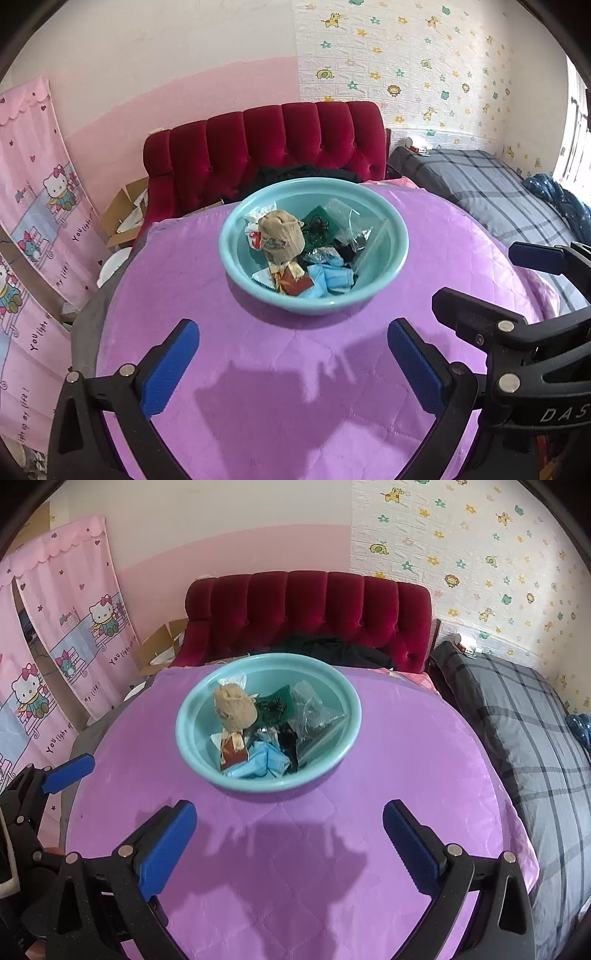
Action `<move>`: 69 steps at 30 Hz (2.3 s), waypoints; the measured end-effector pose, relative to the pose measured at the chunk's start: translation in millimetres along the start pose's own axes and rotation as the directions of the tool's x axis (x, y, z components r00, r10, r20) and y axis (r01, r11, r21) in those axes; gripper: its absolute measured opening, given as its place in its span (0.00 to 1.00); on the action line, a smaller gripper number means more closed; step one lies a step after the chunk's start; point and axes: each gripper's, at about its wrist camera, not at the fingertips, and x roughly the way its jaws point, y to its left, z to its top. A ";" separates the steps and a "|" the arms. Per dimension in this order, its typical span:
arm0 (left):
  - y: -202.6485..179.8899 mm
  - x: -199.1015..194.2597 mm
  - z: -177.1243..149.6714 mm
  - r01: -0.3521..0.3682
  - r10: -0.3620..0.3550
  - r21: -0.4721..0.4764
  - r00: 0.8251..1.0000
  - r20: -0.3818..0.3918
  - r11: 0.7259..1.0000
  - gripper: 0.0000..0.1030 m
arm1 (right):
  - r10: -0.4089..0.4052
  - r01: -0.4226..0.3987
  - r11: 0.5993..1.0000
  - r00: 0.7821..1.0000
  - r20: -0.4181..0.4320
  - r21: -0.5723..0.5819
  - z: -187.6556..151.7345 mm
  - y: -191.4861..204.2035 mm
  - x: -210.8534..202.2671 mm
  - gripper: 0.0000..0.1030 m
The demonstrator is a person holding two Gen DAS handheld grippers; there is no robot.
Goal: Organize soft objects
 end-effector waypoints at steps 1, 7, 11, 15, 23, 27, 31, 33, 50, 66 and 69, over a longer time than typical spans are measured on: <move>-0.9 -1.5 -1.9 -0.005 0.005 0.005 1.000 0.001 1.000 1.00 | 0.001 -0.001 1.000 1.000 -0.001 0.002 -4.5 0.5 -2.6 1.00; -9.1 -3.7 -22.6 0.001 -0.001 0.024 1.000 -0.020 1.000 1.00 | -0.002 0.002 1.000 1.000 0.013 -0.009 -30.5 6.0 -10.6 1.00; -14.9 -9.7 -37.6 -0.015 0.015 0.026 1.000 0.000 1.000 1.00 | 0.002 -0.002 1.000 0.999 0.034 -0.013 -48.9 9.1 -14.4 1.00; -14.9 -7.7 -46.3 -0.006 0.007 0.016 1.000 -0.029 1.000 1.00 | 0.005 -0.004 1.000 0.999 0.037 -0.031 -58.4 11.9 -16.4 1.00; -12.6 -6.7 -50.9 -0.003 0.003 -0.006 0.999 -0.041 1.000 1.00 | 0.029 -0.029 0.999 1.000 0.008 -0.032 -64.0 14.7 -11.5 1.00; -10.1 -6.9 -49.0 -0.001 0.000 -0.006 0.999 -0.033 1.000 1.00 | 0.023 -0.022 0.999 1.000 0.016 -0.036 -60.9 16.2 -12.9 1.00; -9.7 -5.5 -45.9 -0.001 0.001 0.001 1.000 -0.031 1.000 1.00 | 0.021 -0.020 0.999 1.000 0.020 -0.030 -59.1 16.9 -12.3 1.00; -9.4 -4.5 -45.3 0.002 -0.002 0.001 1.000 -0.030 1.000 1.00 | 0.018 -0.017 1.000 1.000 0.021 -0.026 -57.7 16.7 -11.9 1.00; -10.3 -1.9 -45.3 0.008 -0.007 0.006 0.999 -0.044 1.000 1.00 | 0.009 -0.009 1.000 1.000 0.005 -0.011 -58.3 16.2 -10.4 1.00; -12.5 -9.2 -49.3 -0.014 0.014 0.004 0.999 -0.040 1.000 1.00 | 0.029 -0.029 1.000 1.000 0.010 -0.010 -62.3 15.0 -13.3 1.00; -13.2 -10.5 -48.6 -0.014 0.014 0.003 0.999 -0.032 1.000 1.00 | 0.030 -0.030 1.000 0.999 0.015 -0.011 -62.9 14.2 -15.0 1.00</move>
